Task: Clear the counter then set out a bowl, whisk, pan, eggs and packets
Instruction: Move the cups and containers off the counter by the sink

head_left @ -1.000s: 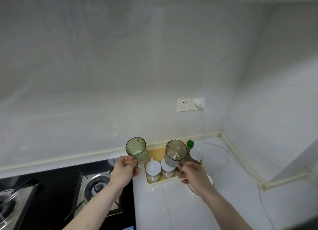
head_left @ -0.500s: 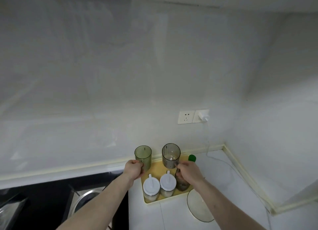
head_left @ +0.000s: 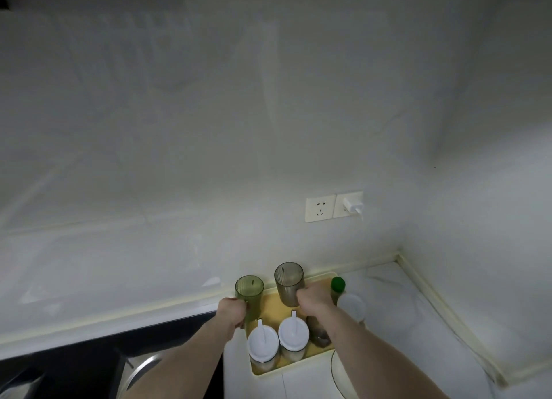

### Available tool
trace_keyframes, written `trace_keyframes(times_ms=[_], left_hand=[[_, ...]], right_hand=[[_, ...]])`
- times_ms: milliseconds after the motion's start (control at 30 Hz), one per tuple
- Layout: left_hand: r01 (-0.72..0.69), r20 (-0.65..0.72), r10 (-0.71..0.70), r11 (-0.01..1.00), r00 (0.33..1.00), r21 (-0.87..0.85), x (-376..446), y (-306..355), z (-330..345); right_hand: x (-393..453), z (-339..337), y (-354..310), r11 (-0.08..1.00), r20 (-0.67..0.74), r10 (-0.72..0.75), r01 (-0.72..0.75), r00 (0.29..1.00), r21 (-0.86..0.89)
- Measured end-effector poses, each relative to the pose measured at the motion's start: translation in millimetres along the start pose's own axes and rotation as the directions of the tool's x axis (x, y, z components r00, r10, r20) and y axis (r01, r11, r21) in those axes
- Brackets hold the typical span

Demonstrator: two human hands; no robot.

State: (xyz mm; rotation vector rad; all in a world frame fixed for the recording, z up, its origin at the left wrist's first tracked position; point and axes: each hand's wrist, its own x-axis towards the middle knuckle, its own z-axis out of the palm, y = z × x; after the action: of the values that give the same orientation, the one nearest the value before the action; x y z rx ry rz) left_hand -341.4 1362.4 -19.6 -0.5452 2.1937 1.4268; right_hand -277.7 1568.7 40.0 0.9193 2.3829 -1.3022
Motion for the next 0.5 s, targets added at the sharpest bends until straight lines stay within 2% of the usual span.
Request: trace_keyframes(times_ms=[300, 500], left_hand=[[0.049, 0.003, -0.05, 0.996, 0.999, 0.076, 24, -8, 9], [0.082, 0.06, -0.083, 0.996, 0.995, 0.03, 28, -11, 26]], right_hand=[[27, 7, 2, 0.996, 0.032, 0.0, 0.003, 0.999, -0.089], [43, 10, -1, 0.987, 0.051, 0.012, -0.004, 0.999, -0.161]])
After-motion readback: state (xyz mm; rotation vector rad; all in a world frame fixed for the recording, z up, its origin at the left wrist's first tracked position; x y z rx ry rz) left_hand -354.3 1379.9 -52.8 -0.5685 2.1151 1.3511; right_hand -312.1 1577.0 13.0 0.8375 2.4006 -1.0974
